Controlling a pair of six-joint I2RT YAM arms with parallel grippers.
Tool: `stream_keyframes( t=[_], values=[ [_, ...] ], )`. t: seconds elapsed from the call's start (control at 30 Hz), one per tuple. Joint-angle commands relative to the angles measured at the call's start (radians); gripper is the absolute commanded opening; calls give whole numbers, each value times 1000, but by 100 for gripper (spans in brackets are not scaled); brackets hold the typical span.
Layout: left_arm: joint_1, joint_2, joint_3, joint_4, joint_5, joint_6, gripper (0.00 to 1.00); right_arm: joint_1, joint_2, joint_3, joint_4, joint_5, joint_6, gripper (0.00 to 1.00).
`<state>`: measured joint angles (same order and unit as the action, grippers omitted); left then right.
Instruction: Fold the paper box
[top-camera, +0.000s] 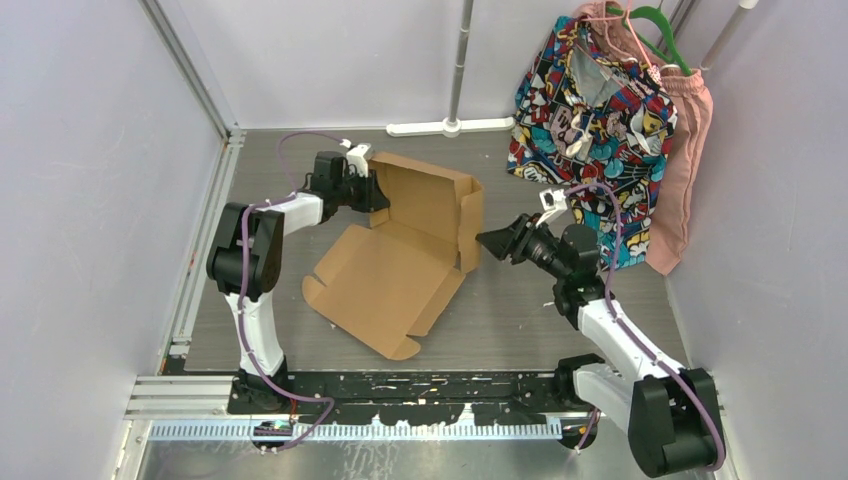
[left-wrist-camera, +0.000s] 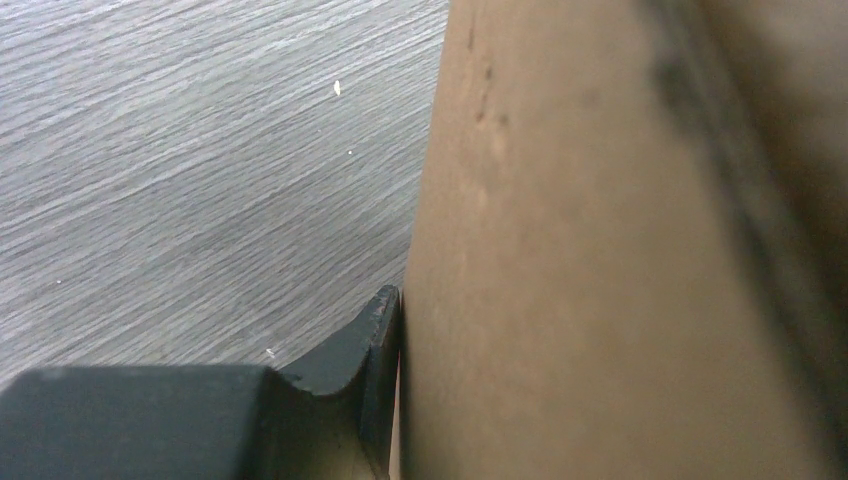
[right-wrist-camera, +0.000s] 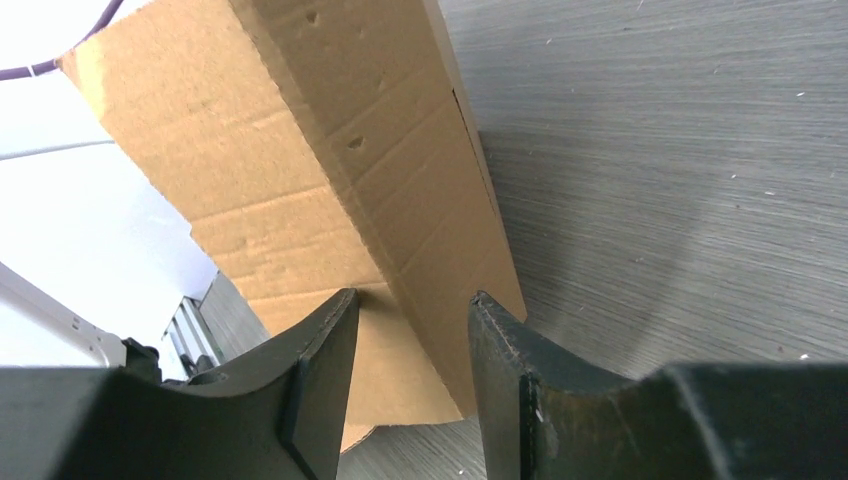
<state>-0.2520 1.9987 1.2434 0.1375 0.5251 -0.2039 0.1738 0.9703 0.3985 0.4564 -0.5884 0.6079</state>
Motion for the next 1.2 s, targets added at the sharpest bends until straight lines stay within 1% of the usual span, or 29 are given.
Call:
stream_keyframes(
  t=[0.0, 0.37, 0.63, 1.0, 1.17],
  values=[
    [5, 9, 39, 11, 37, -17, 21, 27, 20, 52, 79, -16, -4, 50],
    [1, 8, 31, 11, 30, -11, 21, 76, 74, 97, 67, 12, -34, 50],
    [-6, 6, 33, 5, 25, -6, 21, 127, 113, 142, -5, 51, -101, 50],
    [-10, -3, 23, 2, 18, -1, 21, 184, 130, 178, -115, 170, -202, 50],
    [-13, -7, 19, 2, 16, 3, 21, 200, 131, 188, -146, 227, -236, 52]
  ],
)
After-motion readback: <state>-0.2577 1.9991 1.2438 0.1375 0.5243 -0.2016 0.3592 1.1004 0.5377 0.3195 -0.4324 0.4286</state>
